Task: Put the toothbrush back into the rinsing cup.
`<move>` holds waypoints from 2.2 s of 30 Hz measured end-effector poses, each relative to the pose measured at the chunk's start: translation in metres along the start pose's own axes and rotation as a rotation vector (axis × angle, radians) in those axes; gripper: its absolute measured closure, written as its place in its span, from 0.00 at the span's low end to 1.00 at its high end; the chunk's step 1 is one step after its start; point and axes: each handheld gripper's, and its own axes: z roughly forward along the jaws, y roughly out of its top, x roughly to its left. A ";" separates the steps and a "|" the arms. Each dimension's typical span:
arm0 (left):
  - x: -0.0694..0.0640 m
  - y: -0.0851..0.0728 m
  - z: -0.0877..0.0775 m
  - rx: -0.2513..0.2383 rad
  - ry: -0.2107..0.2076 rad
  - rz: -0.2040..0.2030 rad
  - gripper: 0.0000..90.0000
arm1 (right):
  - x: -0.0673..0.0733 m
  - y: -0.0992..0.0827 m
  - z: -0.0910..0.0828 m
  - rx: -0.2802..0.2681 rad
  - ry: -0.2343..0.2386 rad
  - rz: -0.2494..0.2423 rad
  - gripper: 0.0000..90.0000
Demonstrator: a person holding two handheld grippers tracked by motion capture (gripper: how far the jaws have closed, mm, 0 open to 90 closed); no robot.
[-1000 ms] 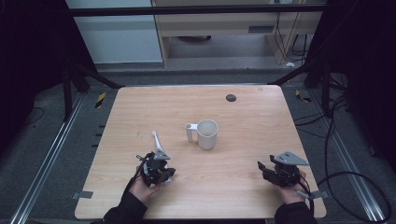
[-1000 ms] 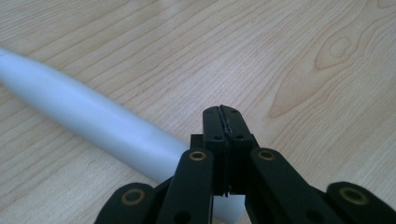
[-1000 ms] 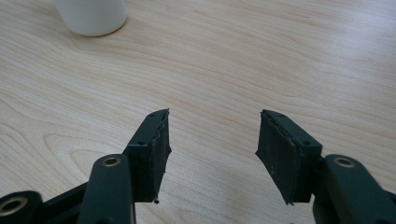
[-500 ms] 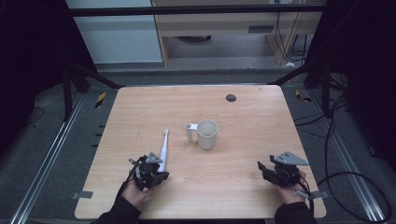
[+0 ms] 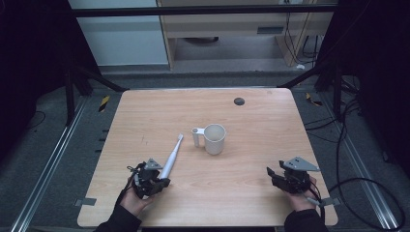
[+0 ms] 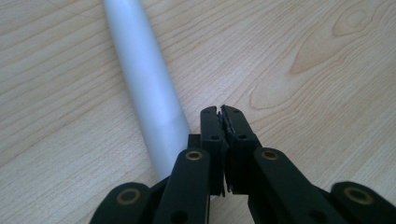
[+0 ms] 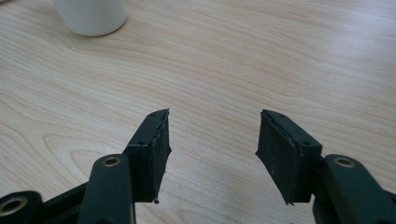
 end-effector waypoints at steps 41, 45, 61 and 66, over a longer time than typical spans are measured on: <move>0.056 0.094 -0.011 -0.057 0.143 -0.057 0.37 | -0.006 0.003 0.001 0.002 -0.014 0.020 0.45; 0.058 0.099 -0.005 -0.035 0.147 -0.055 0.37 | -0.005 0.002 0.001 0.003 -0.013 0.019 0.45; 0.060 0.099 0.019 0.061 0.142 -0.058 0.39 | -0.005 0.001 0.004 0.018 0.003 0.012 0.45; 0.056 0.097 0.026 0.100 0.142 -0.045 0.39 | -0.005 0.001 0.004 0.018 0.005 0.009 0.45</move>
